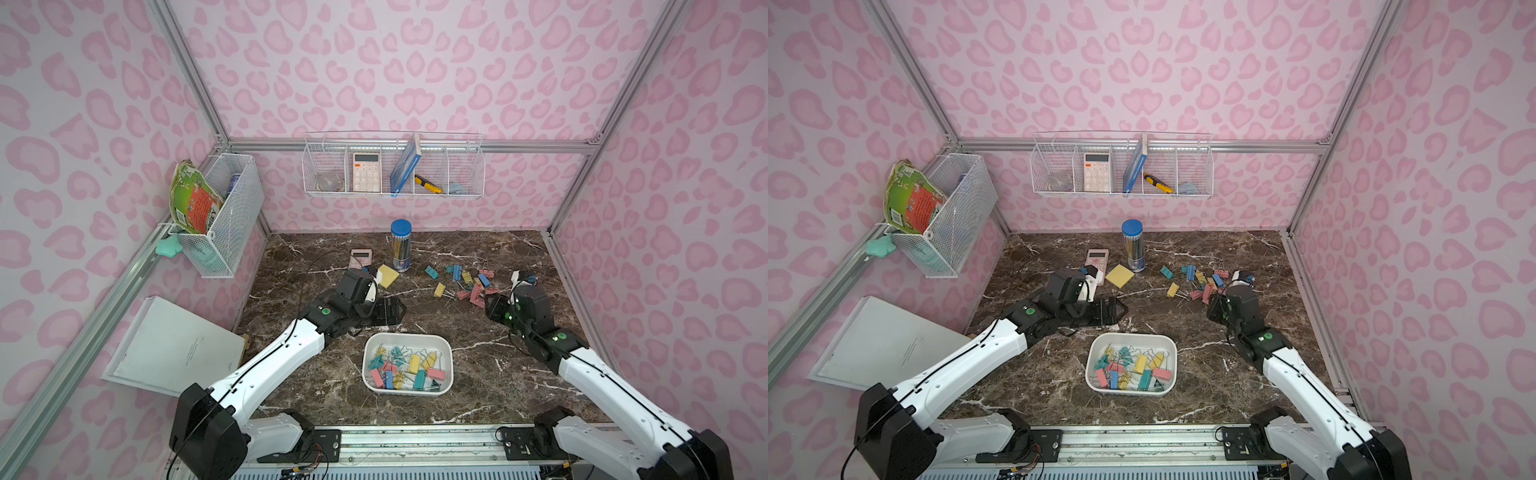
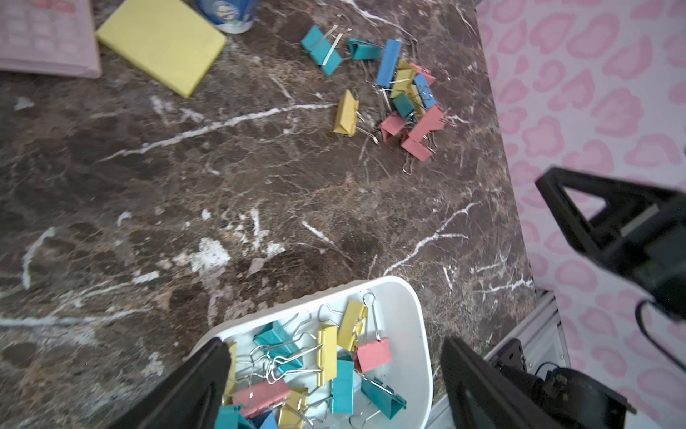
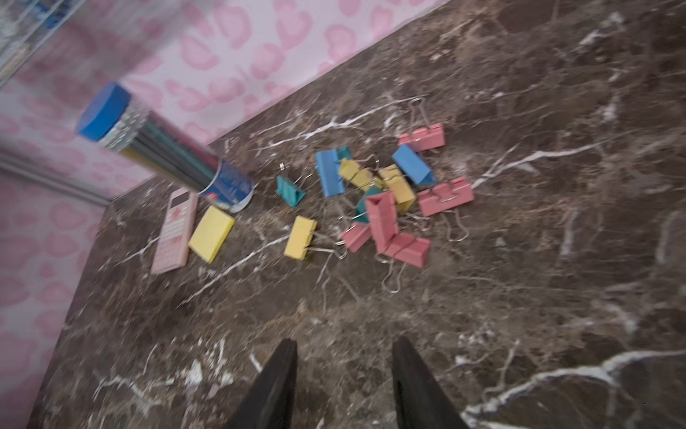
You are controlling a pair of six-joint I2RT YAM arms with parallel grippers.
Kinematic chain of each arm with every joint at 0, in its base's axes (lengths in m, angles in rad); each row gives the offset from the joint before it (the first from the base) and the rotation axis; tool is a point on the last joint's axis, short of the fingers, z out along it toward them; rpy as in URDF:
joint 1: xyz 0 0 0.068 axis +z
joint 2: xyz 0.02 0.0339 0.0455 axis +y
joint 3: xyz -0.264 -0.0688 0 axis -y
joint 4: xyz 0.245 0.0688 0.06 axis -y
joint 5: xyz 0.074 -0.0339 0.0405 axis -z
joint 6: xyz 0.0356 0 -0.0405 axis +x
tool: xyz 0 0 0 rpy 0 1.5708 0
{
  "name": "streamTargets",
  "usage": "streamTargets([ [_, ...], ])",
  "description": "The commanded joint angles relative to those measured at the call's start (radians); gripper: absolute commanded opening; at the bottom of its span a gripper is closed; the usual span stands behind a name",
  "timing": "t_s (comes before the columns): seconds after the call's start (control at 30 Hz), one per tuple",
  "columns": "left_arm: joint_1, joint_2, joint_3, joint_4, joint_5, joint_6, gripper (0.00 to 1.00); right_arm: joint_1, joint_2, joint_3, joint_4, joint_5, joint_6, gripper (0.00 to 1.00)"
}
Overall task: Put the binder clips in the storage box
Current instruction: Place the binder clip in the storage box, then pick up the binder clip at the center of the board.
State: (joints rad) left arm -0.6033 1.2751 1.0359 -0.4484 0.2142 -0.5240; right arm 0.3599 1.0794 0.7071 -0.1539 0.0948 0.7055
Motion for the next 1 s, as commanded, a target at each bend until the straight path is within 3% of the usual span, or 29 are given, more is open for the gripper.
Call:
streamTargets([
  [0.0, -0.065, 0.043, 0.051, -0.068, -0.054, 0.111, 0.94, -0.077, 0.193, 0.142, -0.029, -0.099, -0.085, 0.44],
  [0.17, -0.134, 0.108, 0.096, -0.077, -0.083, 0.119, 0.94, -0.069, 0.492, 0.352, -0.146, -0.094, -0.232, 0.43],
  [0.4, -0.161, 0.151, 0.104, -0.075, -0.103, 0.113, 0.94, 0.025, 0.695, 0.485, -0.286, 0.158, -0.398, 0.42],
  [0.5, -0.161, 0.156, 0.11, -0.08, -0.114, 0.119, 0.94, 0.042, 0.73, 0.514, -0.326, 0.244, -0.423, 0.42],
  [0.67, -0.161, 0.156, 0.11, -0.089, -0.142, 0.123, 0.94, 0.062, 0.774, 0.545, -0.363, 0.261, -0.472, 0.42],
  [0.97, -0.161, 0.157, 0.108, -0.096, -0.159, 0.108, 0.94, 0.089, 0.832, 0.571, -0.388, 0.285, -0.479, 0.29],
])
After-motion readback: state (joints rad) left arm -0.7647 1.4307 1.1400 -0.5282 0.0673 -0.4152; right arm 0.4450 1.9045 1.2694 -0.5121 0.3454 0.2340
